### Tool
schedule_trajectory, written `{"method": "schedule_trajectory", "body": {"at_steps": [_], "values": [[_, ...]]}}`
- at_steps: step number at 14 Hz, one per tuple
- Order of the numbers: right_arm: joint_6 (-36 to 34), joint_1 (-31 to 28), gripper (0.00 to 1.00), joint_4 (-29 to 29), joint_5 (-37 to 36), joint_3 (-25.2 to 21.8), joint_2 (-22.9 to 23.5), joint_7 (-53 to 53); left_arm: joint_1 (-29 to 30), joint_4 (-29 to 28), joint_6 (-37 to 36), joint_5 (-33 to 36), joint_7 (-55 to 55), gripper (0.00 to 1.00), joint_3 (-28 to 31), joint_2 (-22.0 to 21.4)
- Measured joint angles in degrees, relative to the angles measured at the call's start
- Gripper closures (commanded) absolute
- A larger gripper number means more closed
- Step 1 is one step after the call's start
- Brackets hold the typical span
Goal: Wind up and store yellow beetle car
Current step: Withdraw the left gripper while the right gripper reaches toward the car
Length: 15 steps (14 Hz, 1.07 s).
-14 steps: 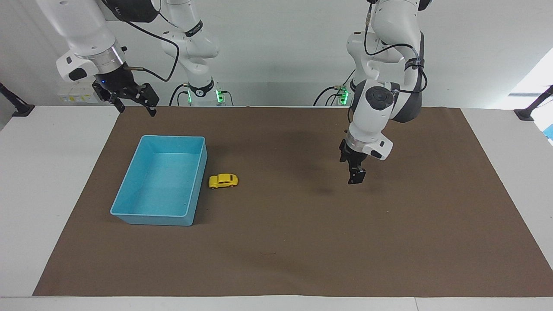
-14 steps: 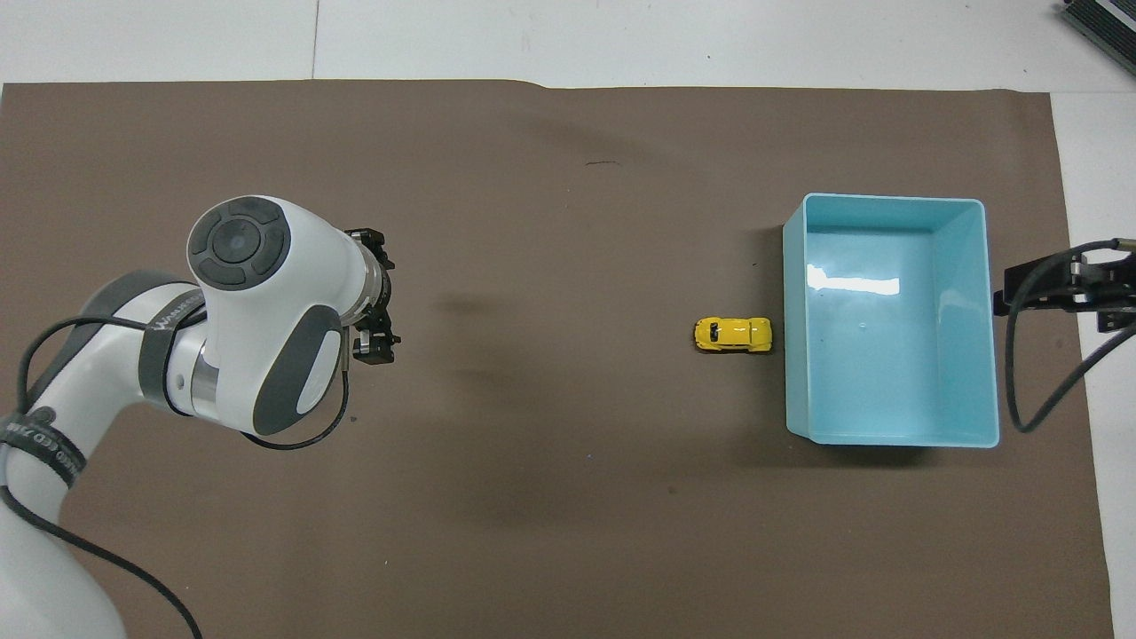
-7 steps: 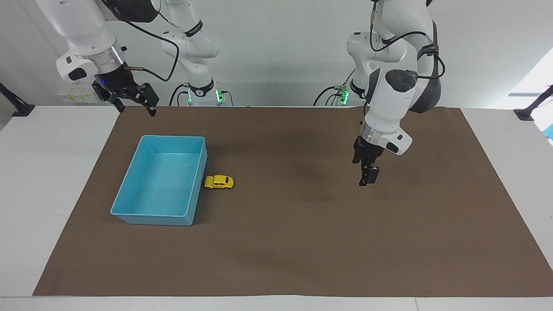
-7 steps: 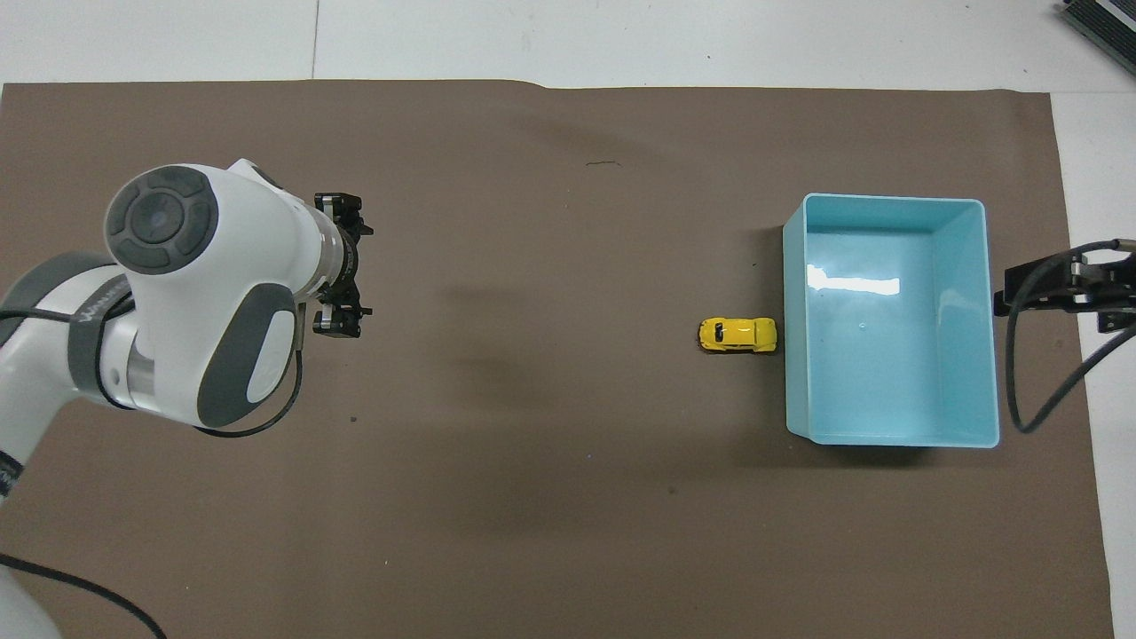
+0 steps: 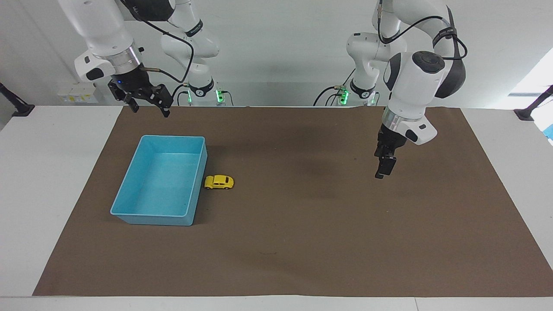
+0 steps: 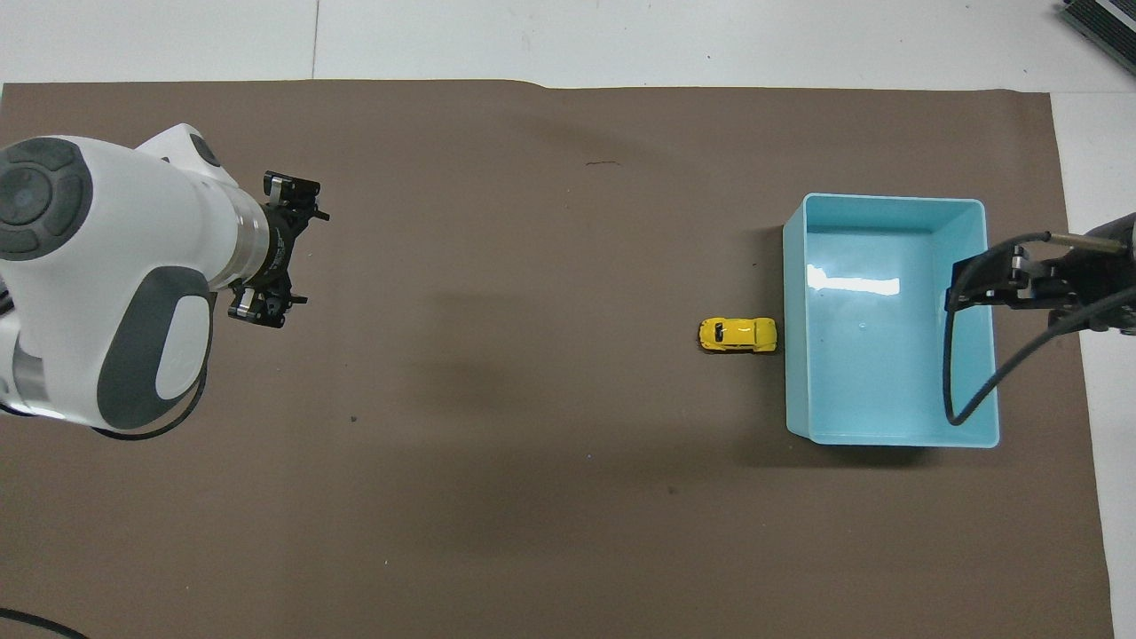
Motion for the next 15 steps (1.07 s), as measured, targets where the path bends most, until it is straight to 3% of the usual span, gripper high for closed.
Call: {"method": "schedule_trajectory", "body": {"at_steps": [9,15], "values": [[4.55,4.99,0.0,-0.48,0.01,0.04,3.29,33.38,4.0,0.48,-4.78,-0.03,41.46,0.0,0.08,-1.98],[12.4,8.85,0.0,-5.05,-0.16,0.08,3.71,56.8,7.47,0.48,-9.3,-0.03,64.27,0.0,0.3,-3.96]]}}
